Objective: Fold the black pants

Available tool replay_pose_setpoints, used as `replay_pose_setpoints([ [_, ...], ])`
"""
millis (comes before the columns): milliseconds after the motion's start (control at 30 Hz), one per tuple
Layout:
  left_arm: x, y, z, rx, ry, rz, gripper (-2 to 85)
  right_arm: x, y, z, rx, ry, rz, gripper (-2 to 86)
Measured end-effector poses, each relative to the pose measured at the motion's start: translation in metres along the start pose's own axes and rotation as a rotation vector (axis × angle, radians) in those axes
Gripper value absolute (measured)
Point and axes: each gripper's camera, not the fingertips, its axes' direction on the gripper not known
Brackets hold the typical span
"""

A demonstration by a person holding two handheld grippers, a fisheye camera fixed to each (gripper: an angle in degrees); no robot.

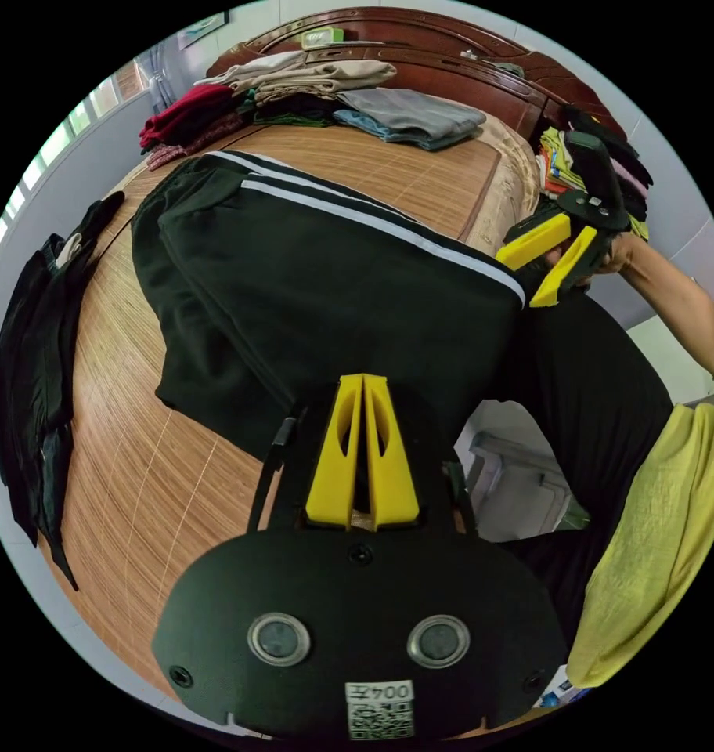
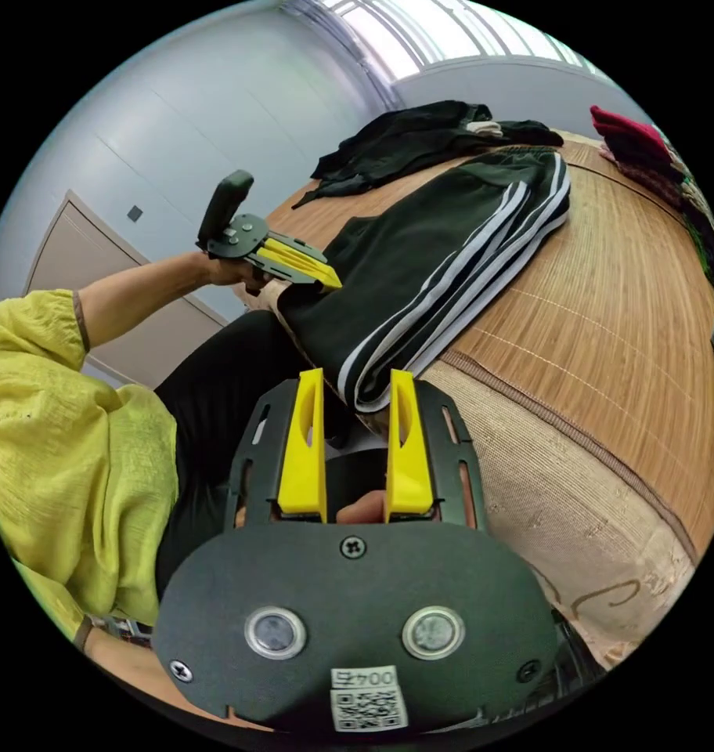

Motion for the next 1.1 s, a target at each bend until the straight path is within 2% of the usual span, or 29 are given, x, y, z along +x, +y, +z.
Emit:
replay_pose_setpoints([
  [167, -0.013, 0.008, -0.023, -0.006, 0.008, -0.019, 0.4, -0.002, -0.002, 0.022, -0.140, 0.073, -0.042, 6.7],
  [333, -0.022, 0.017, -0.043, 0.002, 0.000, -0.046, 0.3, -0.007, -0.007, 0.015, -0.178, 0.078, 0.061, 6.3],
  [433, -0.032, 0.021, -0.056, -0.002, 0.013, -0.107, 0.3, -0.025, -0.023, -0.007, -0.156, 0.198, 0.154, 3.4],
  [533, -0.047, 0.023, -0.074, -0.030, 0.042, -0.172, 0.5, -0.048, -0.053, -0.020, -0.133, 0.213, 0.130, 0.9],
  [700, -0.062, 0.024, -0.098, -0.116, 0.084, -0.192, 0.5, -0.069, -0.114, 0.027, -0.325, 0.307, 0.074, -0.6],
  [833, -0.065, 0.023, -0.091, -0.175, 0.058, -0.214, 0.4, -0.046, -0.148, 0.098, -0.575, 0.260, 0.171, -0.7],
  [933, -0.066, 0.018, -0.093, -0.217, 0.037, -0.229, 0.5, -0.038, -0.162, 0.111, -0.600, 0.246, 0.228, -0.7],
  [1100, -0.064, 0.017, -0.096, -0.255, -0.009, -0.194, 0.4, -0.046, -0.177, 0.121, -0.632, 0.286, 0.197, -0.8],
])
